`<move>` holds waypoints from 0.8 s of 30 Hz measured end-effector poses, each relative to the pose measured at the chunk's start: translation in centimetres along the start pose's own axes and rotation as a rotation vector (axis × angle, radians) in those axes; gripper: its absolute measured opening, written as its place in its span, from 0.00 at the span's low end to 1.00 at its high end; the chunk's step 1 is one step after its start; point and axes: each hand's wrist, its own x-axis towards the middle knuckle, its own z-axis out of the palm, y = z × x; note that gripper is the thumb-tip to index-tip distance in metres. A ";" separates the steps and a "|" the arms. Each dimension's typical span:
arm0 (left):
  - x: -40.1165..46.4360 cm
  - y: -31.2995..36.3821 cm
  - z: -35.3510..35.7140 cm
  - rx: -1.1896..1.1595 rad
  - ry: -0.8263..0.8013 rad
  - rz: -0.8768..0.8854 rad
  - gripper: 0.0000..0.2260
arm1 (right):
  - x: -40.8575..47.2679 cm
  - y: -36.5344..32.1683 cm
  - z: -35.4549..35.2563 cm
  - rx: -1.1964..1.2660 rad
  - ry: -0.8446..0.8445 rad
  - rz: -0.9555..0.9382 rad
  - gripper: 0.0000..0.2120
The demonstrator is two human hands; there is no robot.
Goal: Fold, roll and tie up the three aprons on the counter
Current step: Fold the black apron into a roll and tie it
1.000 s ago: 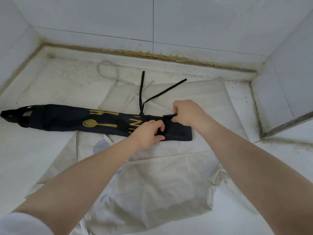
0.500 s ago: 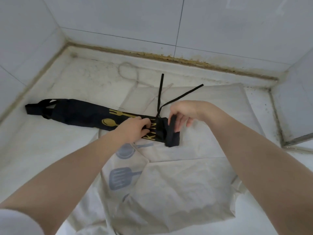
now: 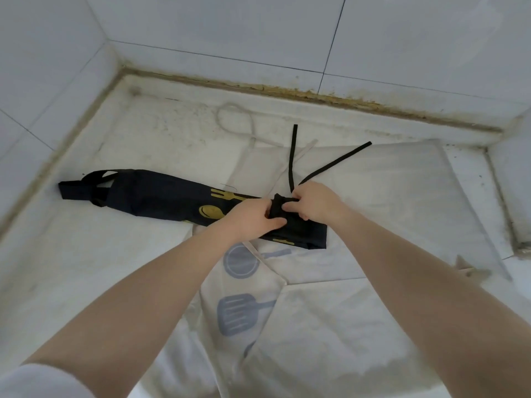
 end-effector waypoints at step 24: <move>-0.6 4.5 3.8 0.397 0.152 -0.296 0.34 | -0.1 5.1 -2.6 -0.619 0.061 -0.303 0.04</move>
